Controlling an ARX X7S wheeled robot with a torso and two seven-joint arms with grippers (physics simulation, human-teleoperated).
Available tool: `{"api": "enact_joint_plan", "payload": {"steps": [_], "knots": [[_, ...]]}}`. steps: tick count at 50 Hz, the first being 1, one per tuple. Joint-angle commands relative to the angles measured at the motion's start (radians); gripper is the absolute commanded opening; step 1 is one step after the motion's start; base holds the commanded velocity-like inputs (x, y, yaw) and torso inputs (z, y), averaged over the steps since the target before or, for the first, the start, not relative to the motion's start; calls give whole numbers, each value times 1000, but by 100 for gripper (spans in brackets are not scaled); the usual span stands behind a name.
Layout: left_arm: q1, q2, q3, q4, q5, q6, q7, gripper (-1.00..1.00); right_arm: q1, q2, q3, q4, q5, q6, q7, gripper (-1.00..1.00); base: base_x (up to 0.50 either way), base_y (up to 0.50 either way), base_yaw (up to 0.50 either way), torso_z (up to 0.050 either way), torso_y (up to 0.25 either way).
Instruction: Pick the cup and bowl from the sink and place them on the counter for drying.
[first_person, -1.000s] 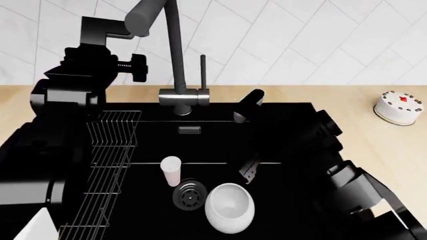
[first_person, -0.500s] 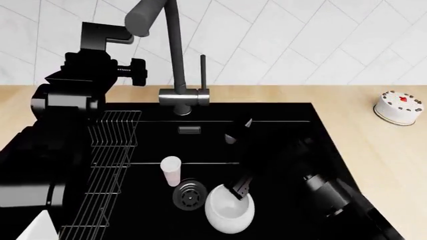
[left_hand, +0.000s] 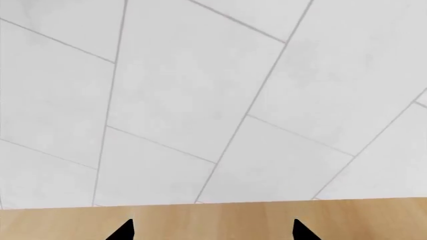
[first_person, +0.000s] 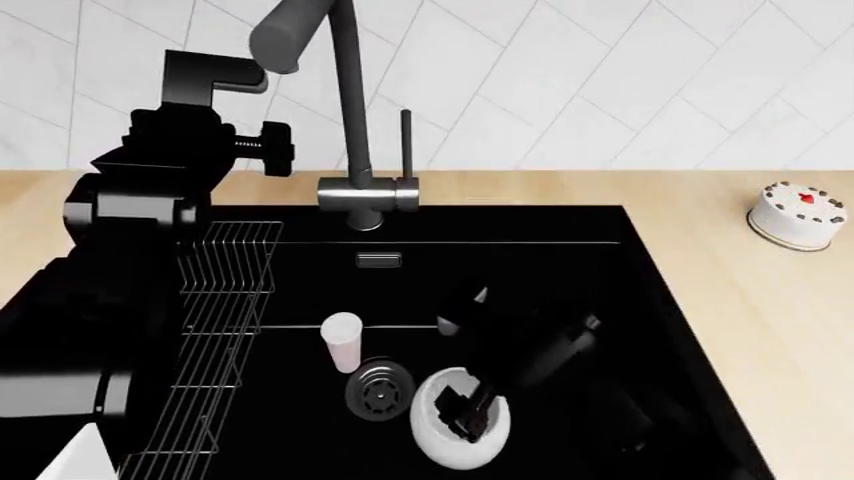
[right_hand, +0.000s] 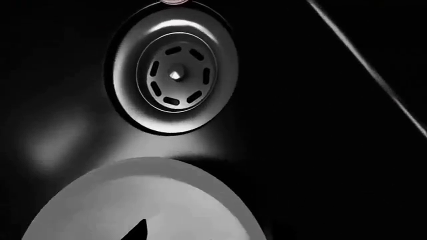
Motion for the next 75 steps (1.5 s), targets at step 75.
{"api": "enact_joint_plan", "payload": {"steps": [75], "knots": [[20, -12, 2, 1, 4, 18, 43, 100, 579, 725, -168, -486, -613, 738, -634, -100, 0, 0, 0, 0, 0]]}}
